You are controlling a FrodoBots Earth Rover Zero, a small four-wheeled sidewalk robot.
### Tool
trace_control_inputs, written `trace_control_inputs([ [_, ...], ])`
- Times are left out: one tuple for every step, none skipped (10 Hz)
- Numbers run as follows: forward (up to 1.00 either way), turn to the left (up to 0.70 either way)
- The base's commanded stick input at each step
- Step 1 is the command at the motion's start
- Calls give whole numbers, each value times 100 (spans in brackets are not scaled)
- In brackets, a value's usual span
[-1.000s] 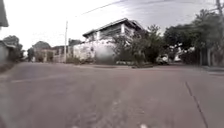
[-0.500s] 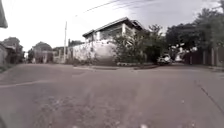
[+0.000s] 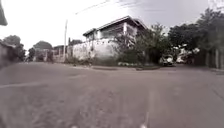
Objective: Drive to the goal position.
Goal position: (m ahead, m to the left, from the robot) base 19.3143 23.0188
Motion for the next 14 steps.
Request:
trace_control_inputs([
  [100, 2],
  [100, 2],
  [100, 2],
  [100, 2],
  [100, 2],
  [100, 2],
  [100, 2],
  [100, 2],
  [100, 2],
  [100, 2],
  [100, 2],
  [100, 2],
  [100, 14],
  [100, 42],
])
